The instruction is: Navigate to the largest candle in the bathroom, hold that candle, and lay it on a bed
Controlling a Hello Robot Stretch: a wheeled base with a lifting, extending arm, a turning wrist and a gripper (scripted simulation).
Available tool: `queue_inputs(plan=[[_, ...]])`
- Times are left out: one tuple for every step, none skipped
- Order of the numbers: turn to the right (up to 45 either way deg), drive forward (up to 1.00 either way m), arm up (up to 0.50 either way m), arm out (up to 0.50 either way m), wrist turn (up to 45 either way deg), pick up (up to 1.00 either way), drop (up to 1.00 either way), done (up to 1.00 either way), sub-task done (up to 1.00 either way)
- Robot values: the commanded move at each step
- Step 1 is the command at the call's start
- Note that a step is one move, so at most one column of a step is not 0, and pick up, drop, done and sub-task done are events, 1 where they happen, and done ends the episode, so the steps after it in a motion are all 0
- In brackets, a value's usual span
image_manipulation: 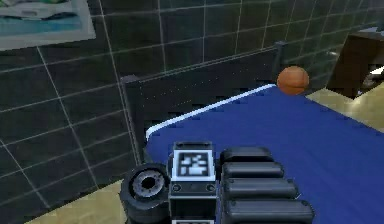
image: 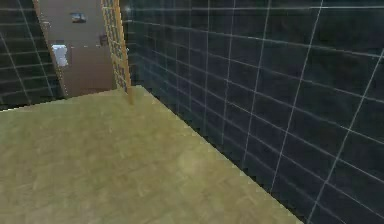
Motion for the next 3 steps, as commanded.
queue_inputs(plan=[[45.0, 0.00, 0.00, 0.00, 0.0, 0.00, 0.00, 0.00, 0.00], [45.0, 0.00, 0.00, 0.00, 0.0, 0.00, 0.00, 0.00, 0.00], [21.0, 0.00, 0.00, 0.00, 0.0, 0.00, 0.00, 0.00, 0.00]])
